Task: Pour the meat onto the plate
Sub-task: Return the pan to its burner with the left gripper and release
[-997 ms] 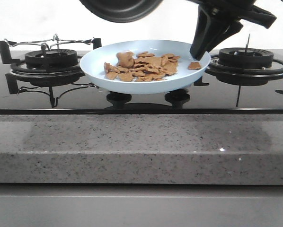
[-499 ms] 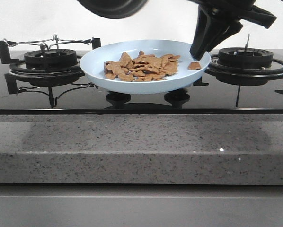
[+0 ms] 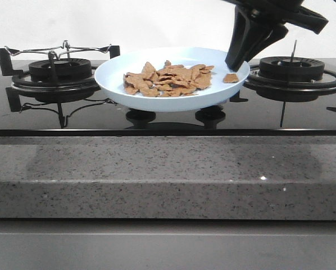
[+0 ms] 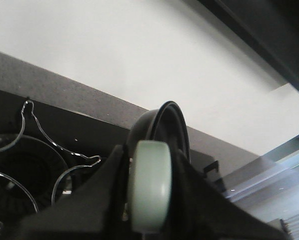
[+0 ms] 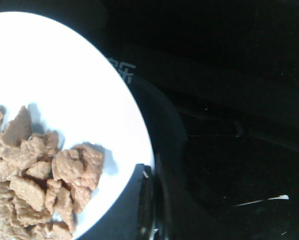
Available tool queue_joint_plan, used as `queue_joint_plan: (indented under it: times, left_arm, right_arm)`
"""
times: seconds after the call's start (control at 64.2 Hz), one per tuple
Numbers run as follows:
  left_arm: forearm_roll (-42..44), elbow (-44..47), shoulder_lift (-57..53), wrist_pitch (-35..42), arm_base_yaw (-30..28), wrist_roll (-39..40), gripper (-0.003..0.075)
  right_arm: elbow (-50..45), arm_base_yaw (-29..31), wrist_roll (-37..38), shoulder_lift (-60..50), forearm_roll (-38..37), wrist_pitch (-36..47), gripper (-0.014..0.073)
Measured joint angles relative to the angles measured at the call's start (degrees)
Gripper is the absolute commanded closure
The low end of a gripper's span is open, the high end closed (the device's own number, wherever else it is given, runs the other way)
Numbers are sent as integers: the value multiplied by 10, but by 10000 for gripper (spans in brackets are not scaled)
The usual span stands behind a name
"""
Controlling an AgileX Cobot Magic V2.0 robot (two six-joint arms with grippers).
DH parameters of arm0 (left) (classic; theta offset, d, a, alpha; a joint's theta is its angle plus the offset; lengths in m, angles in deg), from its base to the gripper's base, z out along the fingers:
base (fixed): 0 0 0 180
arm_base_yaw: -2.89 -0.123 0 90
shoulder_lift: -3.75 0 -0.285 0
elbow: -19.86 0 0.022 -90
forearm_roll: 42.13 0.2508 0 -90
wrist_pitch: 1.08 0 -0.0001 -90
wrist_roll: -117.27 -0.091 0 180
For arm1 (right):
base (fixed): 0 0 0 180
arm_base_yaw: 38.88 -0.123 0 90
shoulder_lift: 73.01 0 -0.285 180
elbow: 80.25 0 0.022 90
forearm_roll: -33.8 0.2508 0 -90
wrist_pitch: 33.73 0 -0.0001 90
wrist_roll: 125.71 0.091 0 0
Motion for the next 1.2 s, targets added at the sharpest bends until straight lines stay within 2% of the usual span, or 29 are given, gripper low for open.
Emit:
queue_joint_plan:
  times: [0.187,0.53,0.966,1.2]
  left_arm:
    - [-84,11,74,-21,-58,-20,741]
    - [-196,11,211,-55,-67,-22,741]
    - [-212,11,261,-56,-67,-23,741]
    - [-187,11,262,-55,-67,-23,736]
  right_arm:
    - [0,0,0,0,0,0,662]
    - [0,0,0,0,0,0,662]
    - [0,0,0,0,0,0,662]
    - [0,0,0,0,0,0,662]
